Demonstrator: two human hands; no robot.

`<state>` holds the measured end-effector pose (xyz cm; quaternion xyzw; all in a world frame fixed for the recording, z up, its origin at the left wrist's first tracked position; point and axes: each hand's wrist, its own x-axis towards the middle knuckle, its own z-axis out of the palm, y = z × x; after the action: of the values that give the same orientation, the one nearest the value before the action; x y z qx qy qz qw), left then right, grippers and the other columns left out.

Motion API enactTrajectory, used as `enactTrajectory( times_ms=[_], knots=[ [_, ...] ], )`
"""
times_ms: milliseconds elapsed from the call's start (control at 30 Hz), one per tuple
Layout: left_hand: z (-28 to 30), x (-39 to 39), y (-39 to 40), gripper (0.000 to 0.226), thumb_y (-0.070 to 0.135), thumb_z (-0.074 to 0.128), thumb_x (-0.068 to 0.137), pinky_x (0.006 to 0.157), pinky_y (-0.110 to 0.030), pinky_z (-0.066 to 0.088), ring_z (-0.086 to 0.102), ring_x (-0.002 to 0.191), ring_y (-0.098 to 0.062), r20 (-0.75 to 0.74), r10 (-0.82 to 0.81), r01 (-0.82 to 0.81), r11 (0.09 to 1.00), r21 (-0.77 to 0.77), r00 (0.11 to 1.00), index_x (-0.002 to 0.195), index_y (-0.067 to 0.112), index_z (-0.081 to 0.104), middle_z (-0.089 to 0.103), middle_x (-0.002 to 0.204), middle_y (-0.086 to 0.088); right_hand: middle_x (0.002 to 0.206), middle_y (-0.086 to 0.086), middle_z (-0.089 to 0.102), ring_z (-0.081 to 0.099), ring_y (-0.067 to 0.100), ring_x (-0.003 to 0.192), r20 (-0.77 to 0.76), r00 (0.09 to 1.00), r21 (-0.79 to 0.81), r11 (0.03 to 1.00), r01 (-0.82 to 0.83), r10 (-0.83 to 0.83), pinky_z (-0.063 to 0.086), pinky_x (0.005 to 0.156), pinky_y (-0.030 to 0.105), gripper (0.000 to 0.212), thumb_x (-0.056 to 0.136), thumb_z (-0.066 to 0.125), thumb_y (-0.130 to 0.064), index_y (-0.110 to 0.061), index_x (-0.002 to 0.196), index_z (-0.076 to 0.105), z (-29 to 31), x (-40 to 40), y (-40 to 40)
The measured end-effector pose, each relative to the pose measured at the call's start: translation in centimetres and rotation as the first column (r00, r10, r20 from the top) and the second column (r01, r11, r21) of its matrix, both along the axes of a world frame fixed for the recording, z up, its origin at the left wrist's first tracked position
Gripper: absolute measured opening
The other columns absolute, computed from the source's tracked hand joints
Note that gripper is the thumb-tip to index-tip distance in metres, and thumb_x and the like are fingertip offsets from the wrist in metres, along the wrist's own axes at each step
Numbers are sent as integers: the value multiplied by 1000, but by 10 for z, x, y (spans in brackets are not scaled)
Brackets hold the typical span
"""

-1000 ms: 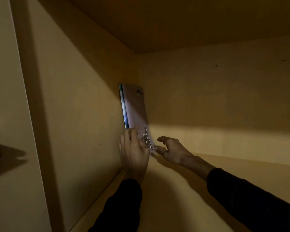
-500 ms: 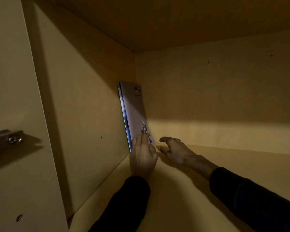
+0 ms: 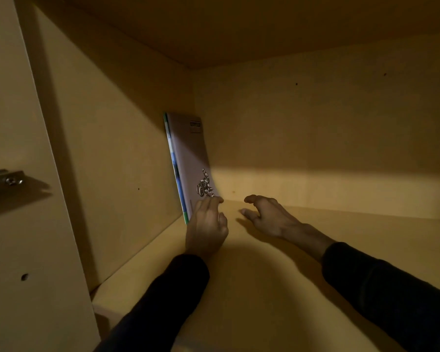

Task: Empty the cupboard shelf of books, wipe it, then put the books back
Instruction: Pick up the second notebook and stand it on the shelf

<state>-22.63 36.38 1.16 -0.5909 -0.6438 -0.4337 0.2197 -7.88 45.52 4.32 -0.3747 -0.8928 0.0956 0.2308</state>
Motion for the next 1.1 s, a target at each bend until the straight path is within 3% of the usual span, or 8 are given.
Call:
enactTrajectory(
  times_ms=[333, 533, 900, 1100],
  knots=[
    [10, 24, -36, 44, 20, 51, 94, 96, -35, 42, 44, 126, -22, 85, -77, 97, 958, -269, 993, 138, 14, 46, 53, 135, -7, 140, 10, 53, 52, 26, 125, -2, 999, 29, 998, 51, -51, 44, 103, 37, 48, 102, 42, -38, -12, 143, 43, 7, 27, -41],
    [13, 28, -57, 48, 26, 56, 94, 98, -40, 47, 49, 125, -24, 103, -127, 155, 928, -338, 987, 139, 16, 45, 53, 138, -5, 137, 12, 56, 54, 28, 122, -14, 991, 55, 990, 130, -130, 47, 99, 40, 47, 102, 41, -39, -11, 140, 45, 3, 38, -74],
    [-3, 70, -99, 45, 29, 59, 93, 92, -35, 47, 57, 117, -24, 171, -274, 316, 897, -309, 946, 135, 17, 50, 57, 134, -5, 140, 11, 53, 53, 27, 124, -35, 957, 41, 957, 288, -287, 46, 100, 37, 47, 103, 40, -38, -11, 141, 45, -11, 90, -157],
    [-16, 113, -122, 42, 30, 59, 93, 97, -38, 49, 56, 119, -23, 200, -341, 389, 869, -305, 918, 132, 17, 53, 58, 133, -4, 139, 13, 54, 53, 28, 124, -41, 926, 39, 926, 377, -375, 45, 101, 37, 47, 103, 40, -38, -9, 140, 46, -21, 136, -200]
  ],
)
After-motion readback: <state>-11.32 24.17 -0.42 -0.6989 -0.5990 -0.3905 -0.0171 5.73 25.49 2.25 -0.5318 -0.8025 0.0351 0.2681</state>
